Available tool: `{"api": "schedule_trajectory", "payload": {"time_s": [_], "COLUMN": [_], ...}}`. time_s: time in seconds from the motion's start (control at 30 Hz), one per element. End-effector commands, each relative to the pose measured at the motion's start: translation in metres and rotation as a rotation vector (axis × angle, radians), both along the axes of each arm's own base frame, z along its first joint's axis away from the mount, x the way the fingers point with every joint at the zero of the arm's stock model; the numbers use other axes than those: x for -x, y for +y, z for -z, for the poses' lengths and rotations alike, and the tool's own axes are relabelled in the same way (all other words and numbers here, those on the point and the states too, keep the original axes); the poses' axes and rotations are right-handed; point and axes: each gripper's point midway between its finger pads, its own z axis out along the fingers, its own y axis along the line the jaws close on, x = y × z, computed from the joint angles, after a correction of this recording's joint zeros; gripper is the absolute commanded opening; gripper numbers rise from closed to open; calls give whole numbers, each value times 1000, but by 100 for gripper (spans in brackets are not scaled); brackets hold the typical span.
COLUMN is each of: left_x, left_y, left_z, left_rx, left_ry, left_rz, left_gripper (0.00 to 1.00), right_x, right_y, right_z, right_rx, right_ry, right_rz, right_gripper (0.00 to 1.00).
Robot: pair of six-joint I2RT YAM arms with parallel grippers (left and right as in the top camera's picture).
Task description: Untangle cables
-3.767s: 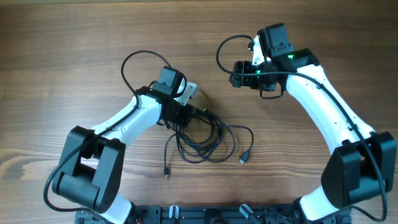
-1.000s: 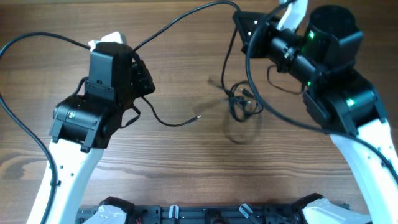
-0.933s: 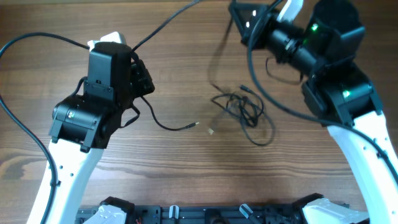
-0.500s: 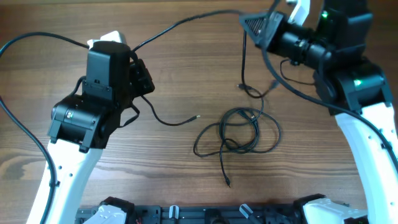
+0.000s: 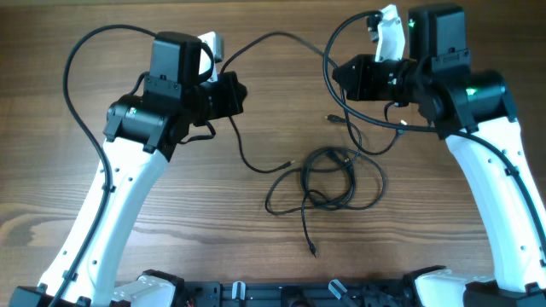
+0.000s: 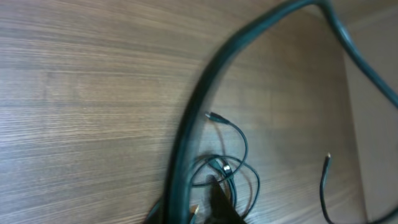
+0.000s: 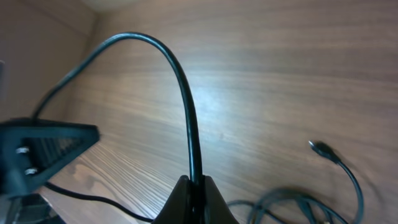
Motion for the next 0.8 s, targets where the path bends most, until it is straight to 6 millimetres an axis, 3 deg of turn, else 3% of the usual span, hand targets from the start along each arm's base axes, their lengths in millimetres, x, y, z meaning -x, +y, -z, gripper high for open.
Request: {"api": "schedule_trajectory", "payload": {"time_s": [0.0,0.07,0.2,0.23,0.3,0.33,0.4,0.5,0.67,0.77], "left_x": [4,4,-14,-31,-44,-46,-44,-39,-33,-29], "left_y": [-8,-8,-10,-17,-35,-42,-57,-56,-30,-24], "left_z": [8,11,-2,-24,-60,-69,-82,-65,-26,-17], "left_rx": [15,7,6,41,118,137,157,103,-32,-76], "left_ry": [33,40,-67,-183,-343,-384,-444,-381,-239,-214], "left_rz": [67,72,78,82,134,152,182,154,61,57], "left_gripper": [25,36,34,33,35,37,41,43,43,43], "right_x": [-15,-23,-44,-49,-56,-58,-58,-42,-8,10], "right_y": [-29,-39,-77,-96,-137,-157,-219,-296,-365,-400], "right_z": [19,11,-31,-45,-54,-56,-59,-65,-71,-66], "right_rx": [118,104,-10,-48,-82,-94,-122,-150,-205,-160], "right_ry": [30,-3,-101,-131,-143,-143,-147,-175,-199,-196], "right_rz": [143,175,241,270,377,440,618,796,944,1071], "right_gripper": [4,4,4,4,4,4,4,4,4,4]}}
